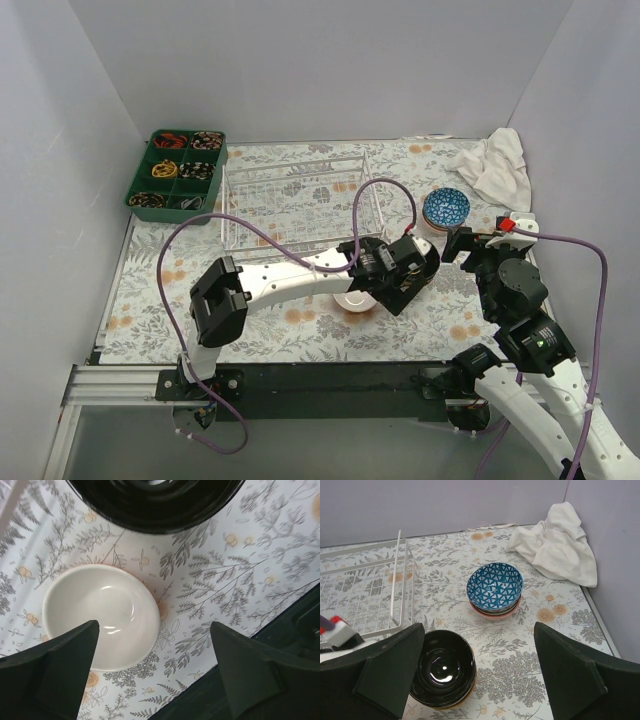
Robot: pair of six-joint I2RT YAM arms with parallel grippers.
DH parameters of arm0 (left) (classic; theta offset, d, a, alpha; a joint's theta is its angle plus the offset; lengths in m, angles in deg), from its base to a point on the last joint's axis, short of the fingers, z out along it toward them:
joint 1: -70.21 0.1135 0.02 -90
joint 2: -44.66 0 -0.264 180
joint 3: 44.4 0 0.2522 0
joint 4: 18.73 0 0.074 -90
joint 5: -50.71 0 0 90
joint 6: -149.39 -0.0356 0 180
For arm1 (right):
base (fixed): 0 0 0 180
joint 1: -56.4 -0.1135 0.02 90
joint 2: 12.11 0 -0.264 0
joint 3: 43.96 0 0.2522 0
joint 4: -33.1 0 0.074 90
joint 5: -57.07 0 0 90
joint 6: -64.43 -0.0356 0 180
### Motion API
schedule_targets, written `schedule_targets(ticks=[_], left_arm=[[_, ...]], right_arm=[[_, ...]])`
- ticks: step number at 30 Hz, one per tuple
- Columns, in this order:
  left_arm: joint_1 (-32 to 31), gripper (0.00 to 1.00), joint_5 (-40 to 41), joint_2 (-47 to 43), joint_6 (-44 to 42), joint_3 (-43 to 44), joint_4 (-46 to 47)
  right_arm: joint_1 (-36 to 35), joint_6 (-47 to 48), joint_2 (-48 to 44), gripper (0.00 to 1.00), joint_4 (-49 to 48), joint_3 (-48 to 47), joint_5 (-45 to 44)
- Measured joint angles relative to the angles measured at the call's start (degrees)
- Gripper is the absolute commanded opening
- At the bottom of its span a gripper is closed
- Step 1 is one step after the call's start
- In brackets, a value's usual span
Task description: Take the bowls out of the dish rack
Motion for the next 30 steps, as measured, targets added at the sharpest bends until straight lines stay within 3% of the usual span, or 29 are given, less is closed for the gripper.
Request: schedule_targets(ticks=[4,8,16,25,30], left_arm=[[1.2,0.98,0.0,-0.6,-0.4,5.3,0.2],[6.8,0.98,-2.3,-1.9,-0.3,9.3,0.8],[31.1,0.98,-6.2,-6.4,2.4,9.6,3.4],[57.9,0.98,-7.2,-34.8,6.1,-11.6,8.3],[58.2,0.98,-3.4,-54.2,5.8,-22.2,9.5]], right_arm=[[0.0,0.2,0.0,0.99,0.2,0.0,0.0],[0.0,0.3,0.0,0.99,0.6,0.0,0.3],[0.0,0.4,0.0,0.99,1.6,0.0,0.6],[0.0,1.1,-1.6,0.99,3.1,0.0,-0.9],[0.0,2.0,-3.4,0.99,4.3,0.0,-2.4]])
